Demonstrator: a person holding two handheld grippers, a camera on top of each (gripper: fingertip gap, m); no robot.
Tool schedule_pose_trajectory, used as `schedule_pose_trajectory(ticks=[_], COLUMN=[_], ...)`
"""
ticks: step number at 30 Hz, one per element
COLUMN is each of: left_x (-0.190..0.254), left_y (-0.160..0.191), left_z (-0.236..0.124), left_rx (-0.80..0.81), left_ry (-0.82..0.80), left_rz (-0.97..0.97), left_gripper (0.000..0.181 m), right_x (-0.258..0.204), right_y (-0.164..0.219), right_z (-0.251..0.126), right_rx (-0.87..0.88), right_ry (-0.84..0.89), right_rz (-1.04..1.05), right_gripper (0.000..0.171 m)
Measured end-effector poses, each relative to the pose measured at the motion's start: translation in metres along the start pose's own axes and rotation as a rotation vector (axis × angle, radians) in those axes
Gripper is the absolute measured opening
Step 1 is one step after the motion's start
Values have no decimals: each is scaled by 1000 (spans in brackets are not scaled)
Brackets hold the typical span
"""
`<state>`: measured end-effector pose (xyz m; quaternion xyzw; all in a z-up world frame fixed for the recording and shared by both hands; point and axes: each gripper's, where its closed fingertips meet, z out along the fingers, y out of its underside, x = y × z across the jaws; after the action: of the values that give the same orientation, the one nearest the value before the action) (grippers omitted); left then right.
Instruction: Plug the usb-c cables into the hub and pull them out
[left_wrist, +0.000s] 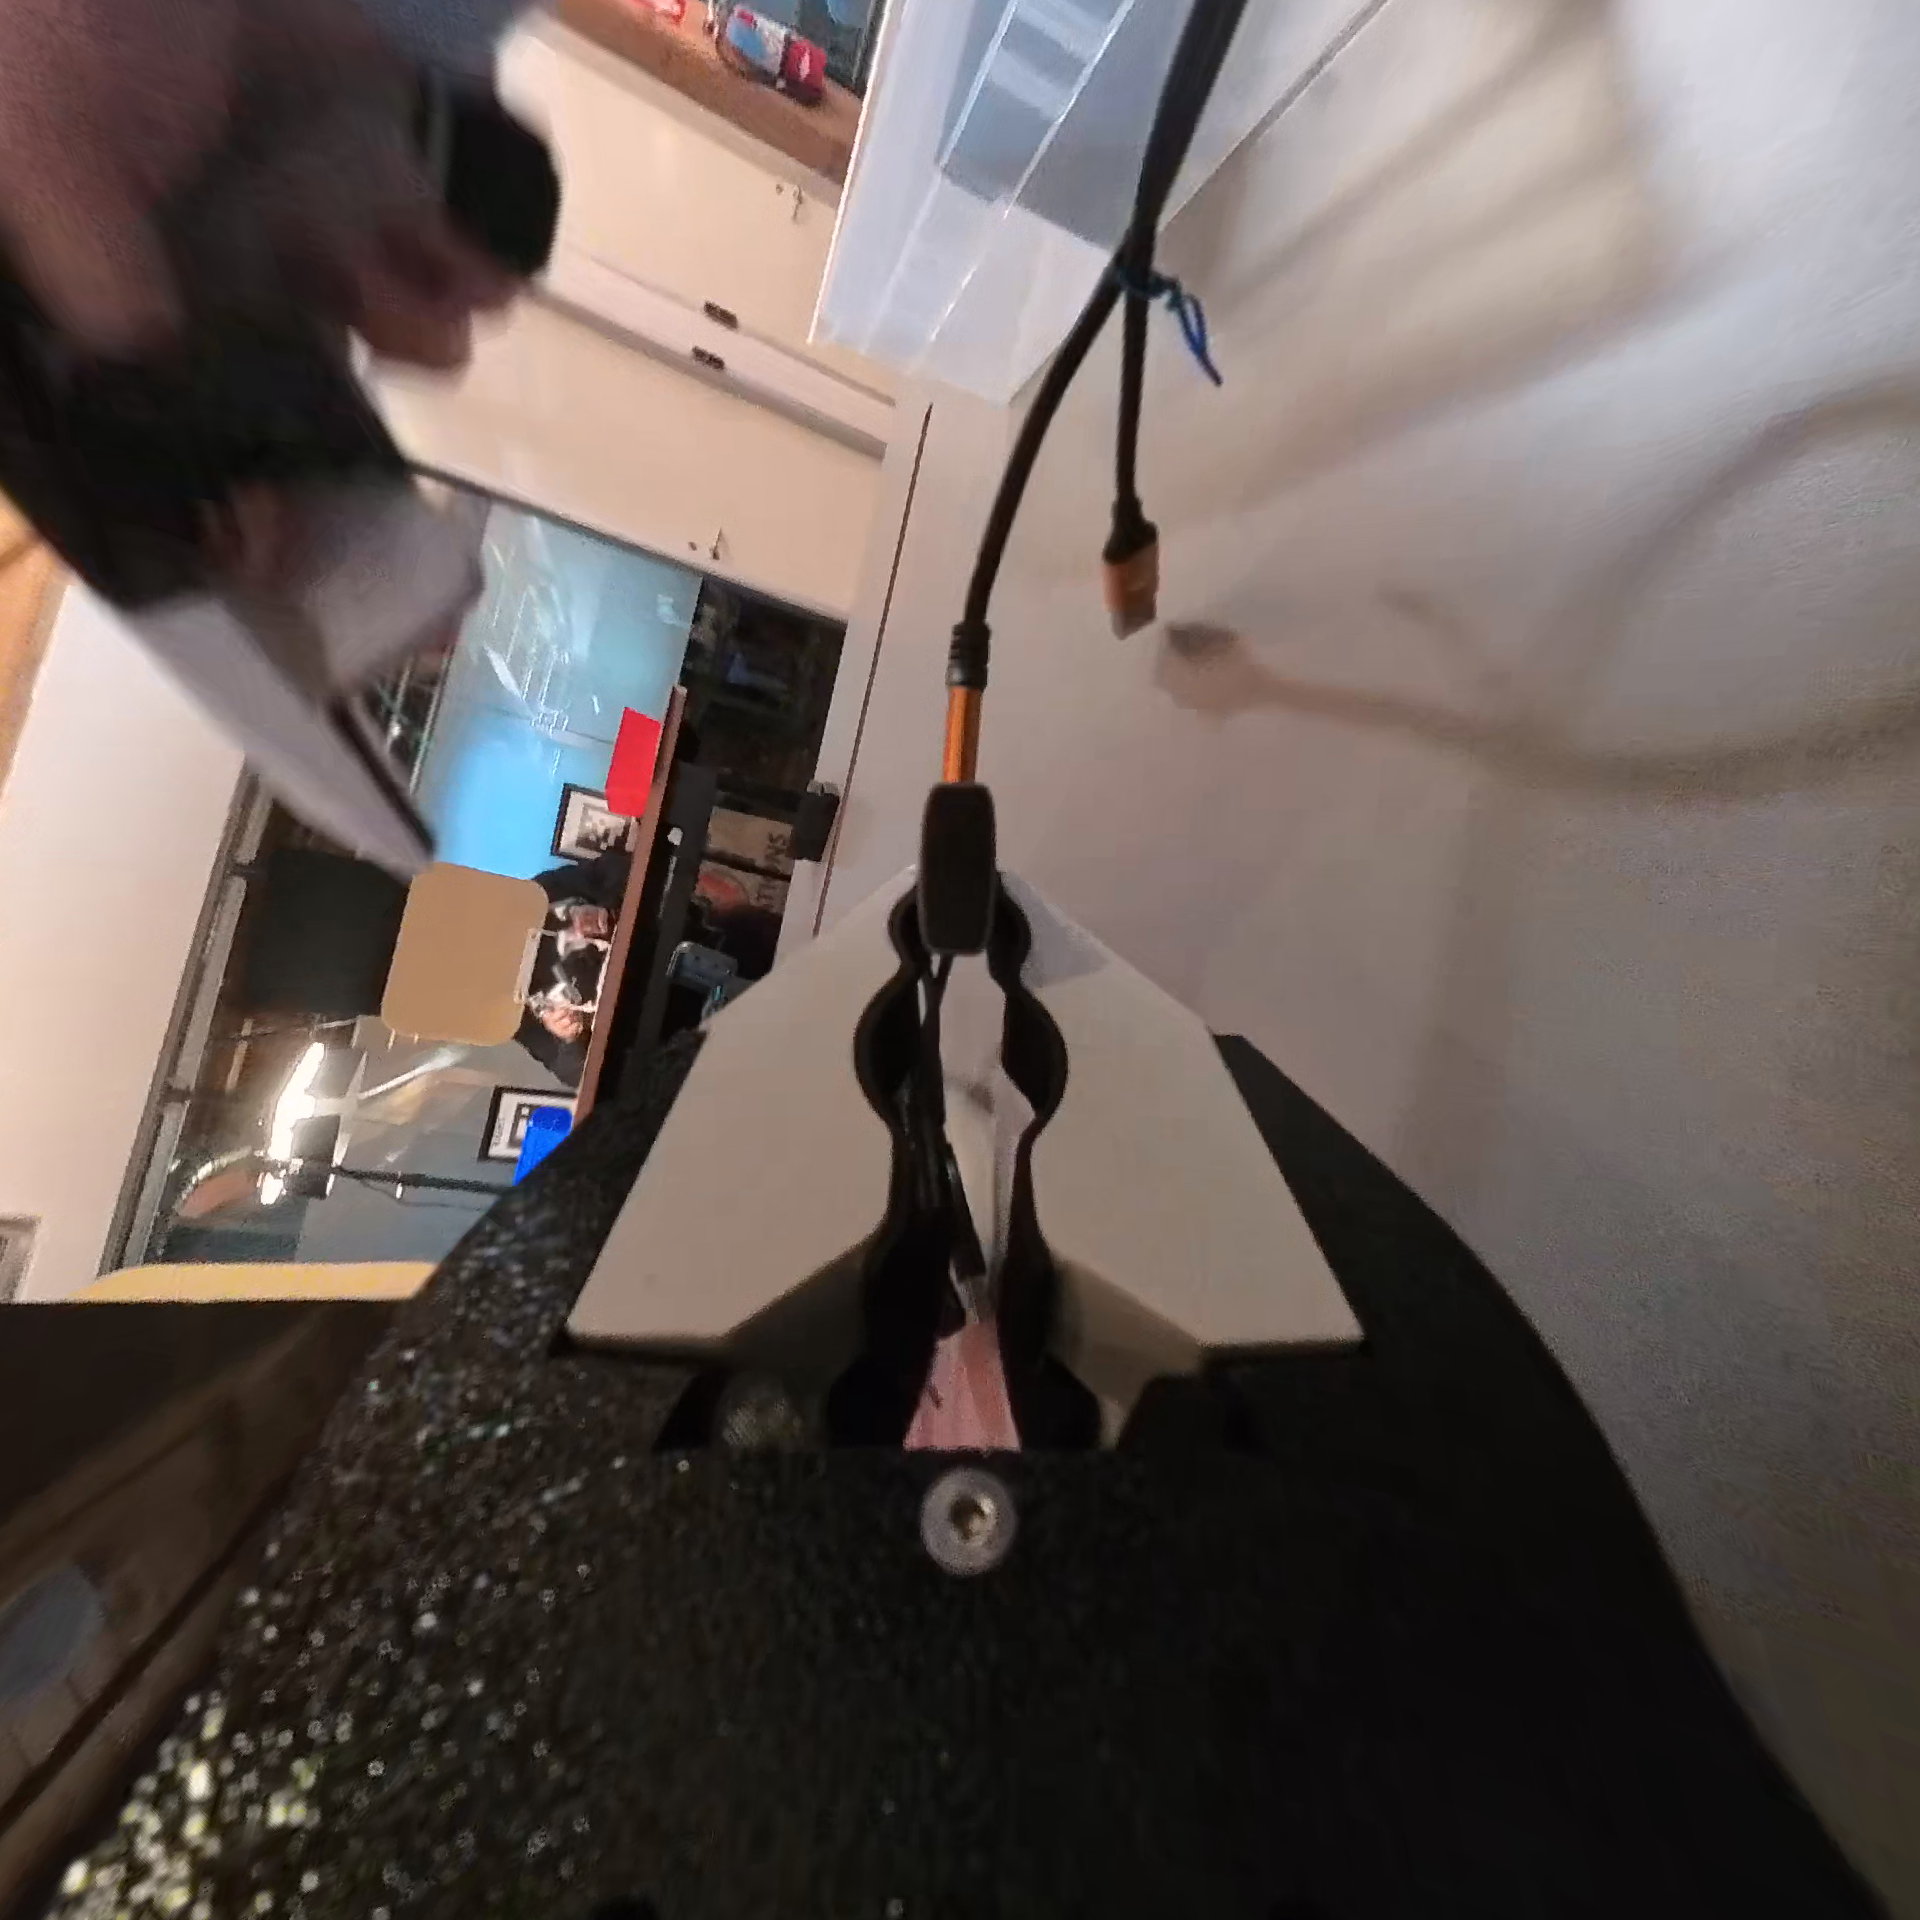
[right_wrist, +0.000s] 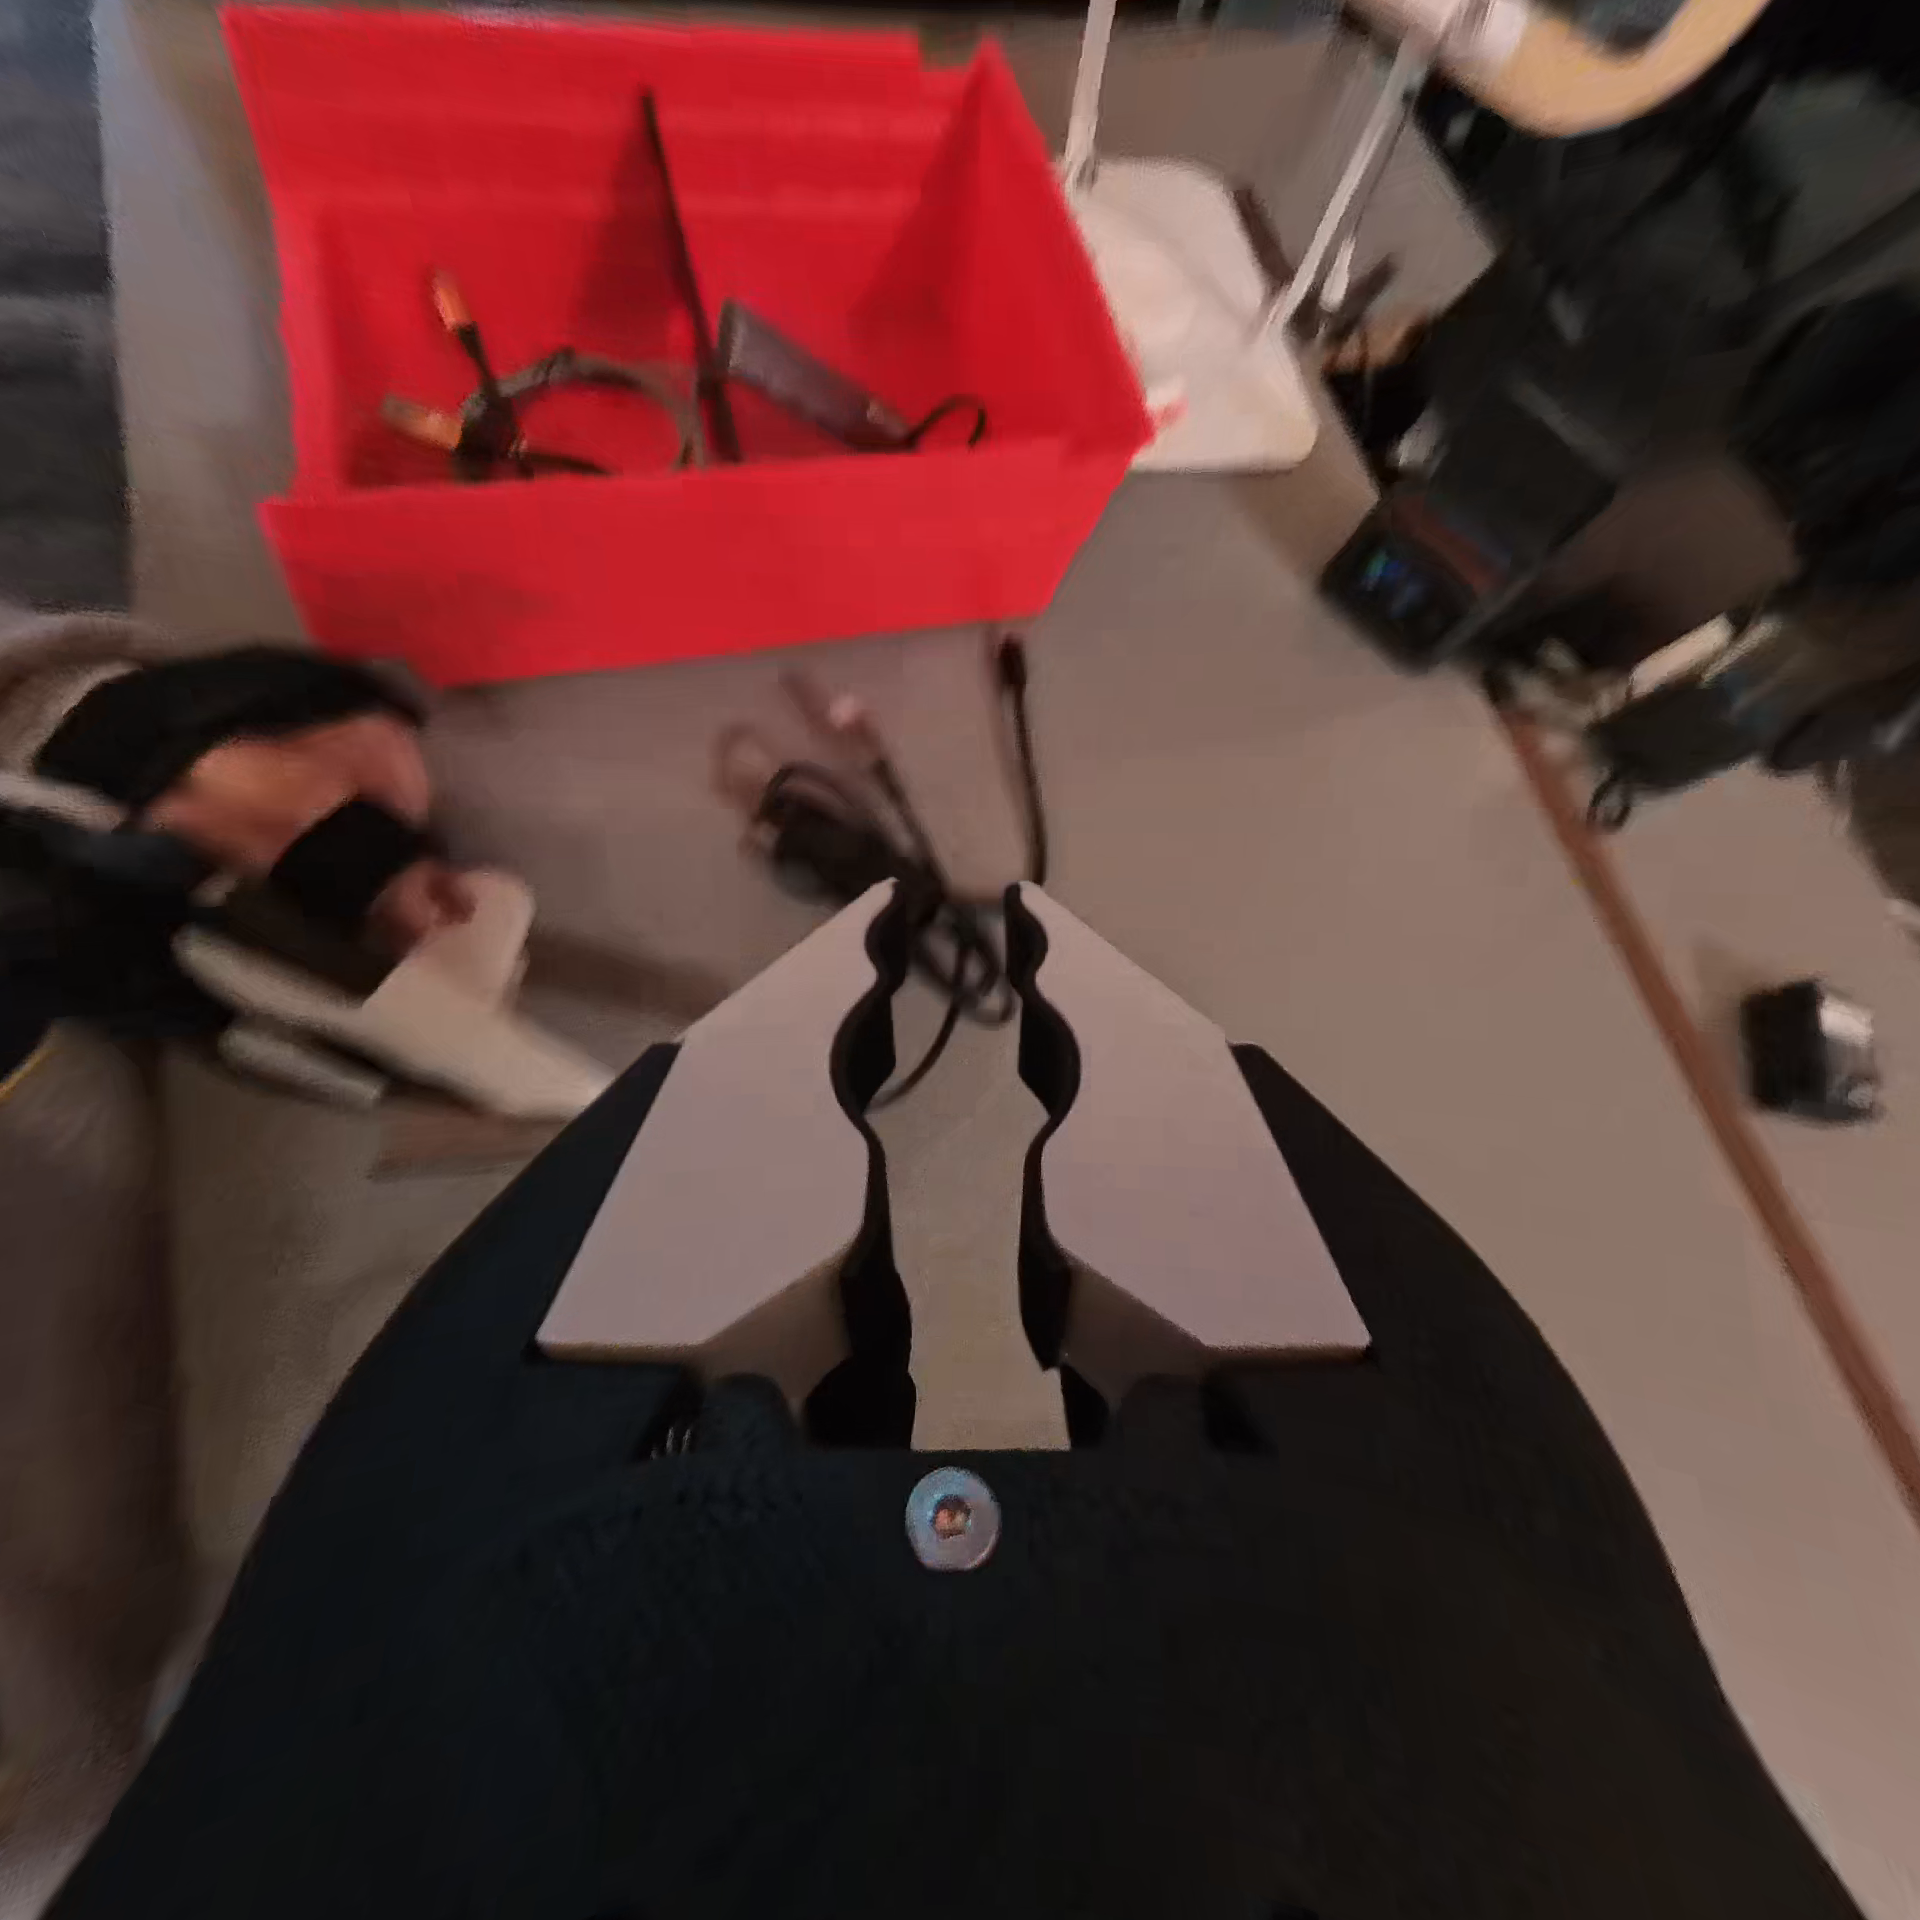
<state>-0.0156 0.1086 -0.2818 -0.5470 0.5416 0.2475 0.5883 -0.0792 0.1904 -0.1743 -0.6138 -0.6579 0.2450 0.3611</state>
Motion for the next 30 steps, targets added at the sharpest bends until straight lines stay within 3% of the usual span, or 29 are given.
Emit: schedule_pose_trajectory(ticks=[3, 8, 15, 22, 26, 30], left_x=[7, 14, 13, 5, -9, -38], left_y=[-3, 2, 7, 18, 20, 29], left_z=[-2, 0, -1, 2, -4, -9], left_rx=[34, 30, 33, 39, 79, 65], left_ry=[34, 77, 101, 92, 55, -49], left_rz=[19, 14, 4, -12, -85, -202], left_gripper=[8, 7, 8, 8, 8, 8], right_x=[13, 17, 17, 22, 63, 133], right_y=[-5, 38, 27, 35, 27, 16], right_z=[59, 164, 216, 225, 195, 119], right_rx=[-41, -260, -189, -254, -187, -150], right_ry=[-22, -146, -324, -310, -71, 309], right_rz=[-80, -56, 207, 152, -13, -210], right_gripper=[18, 25, 25, 6, 6, 6])
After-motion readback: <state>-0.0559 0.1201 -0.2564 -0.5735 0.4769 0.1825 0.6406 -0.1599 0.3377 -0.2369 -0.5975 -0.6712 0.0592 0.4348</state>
